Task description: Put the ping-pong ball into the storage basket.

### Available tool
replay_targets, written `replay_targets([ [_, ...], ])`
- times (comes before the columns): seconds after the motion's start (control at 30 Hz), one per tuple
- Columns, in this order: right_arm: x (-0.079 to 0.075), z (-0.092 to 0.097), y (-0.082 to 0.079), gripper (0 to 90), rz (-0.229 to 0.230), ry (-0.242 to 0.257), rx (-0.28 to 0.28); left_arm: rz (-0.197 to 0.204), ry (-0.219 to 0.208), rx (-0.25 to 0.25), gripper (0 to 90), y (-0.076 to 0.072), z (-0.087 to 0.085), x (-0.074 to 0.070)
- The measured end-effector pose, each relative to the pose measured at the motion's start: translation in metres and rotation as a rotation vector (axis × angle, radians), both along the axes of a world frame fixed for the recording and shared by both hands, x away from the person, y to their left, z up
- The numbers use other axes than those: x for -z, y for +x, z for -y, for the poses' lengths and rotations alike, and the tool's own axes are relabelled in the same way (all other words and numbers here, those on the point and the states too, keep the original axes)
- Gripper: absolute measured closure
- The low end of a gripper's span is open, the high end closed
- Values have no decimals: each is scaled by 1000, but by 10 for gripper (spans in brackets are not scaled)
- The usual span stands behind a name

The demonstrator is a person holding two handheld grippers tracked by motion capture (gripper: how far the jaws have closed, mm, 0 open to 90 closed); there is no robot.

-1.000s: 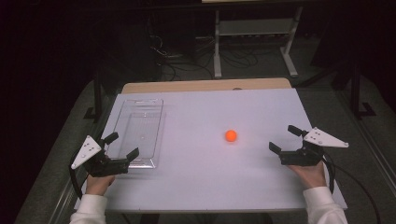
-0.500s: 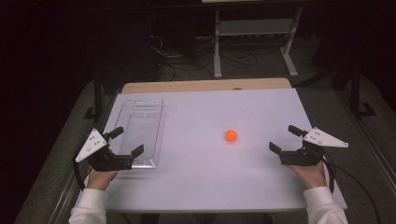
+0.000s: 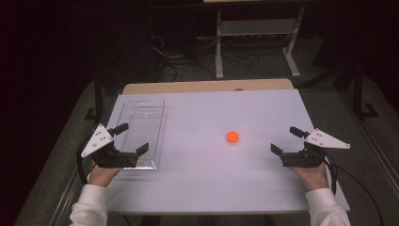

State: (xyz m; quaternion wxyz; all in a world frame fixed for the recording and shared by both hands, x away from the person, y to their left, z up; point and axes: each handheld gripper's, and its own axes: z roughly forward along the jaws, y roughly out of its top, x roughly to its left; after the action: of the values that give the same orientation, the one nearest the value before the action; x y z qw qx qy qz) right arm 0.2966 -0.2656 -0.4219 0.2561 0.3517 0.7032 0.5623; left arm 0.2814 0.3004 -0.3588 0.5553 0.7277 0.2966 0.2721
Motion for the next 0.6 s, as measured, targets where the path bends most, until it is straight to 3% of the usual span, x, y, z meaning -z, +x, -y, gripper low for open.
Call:
replay_targets([
  [0.6, -1, -1, -1, 0, 3, -1, -9, -30, 58, 45, 0, 13, 14, -10],
])
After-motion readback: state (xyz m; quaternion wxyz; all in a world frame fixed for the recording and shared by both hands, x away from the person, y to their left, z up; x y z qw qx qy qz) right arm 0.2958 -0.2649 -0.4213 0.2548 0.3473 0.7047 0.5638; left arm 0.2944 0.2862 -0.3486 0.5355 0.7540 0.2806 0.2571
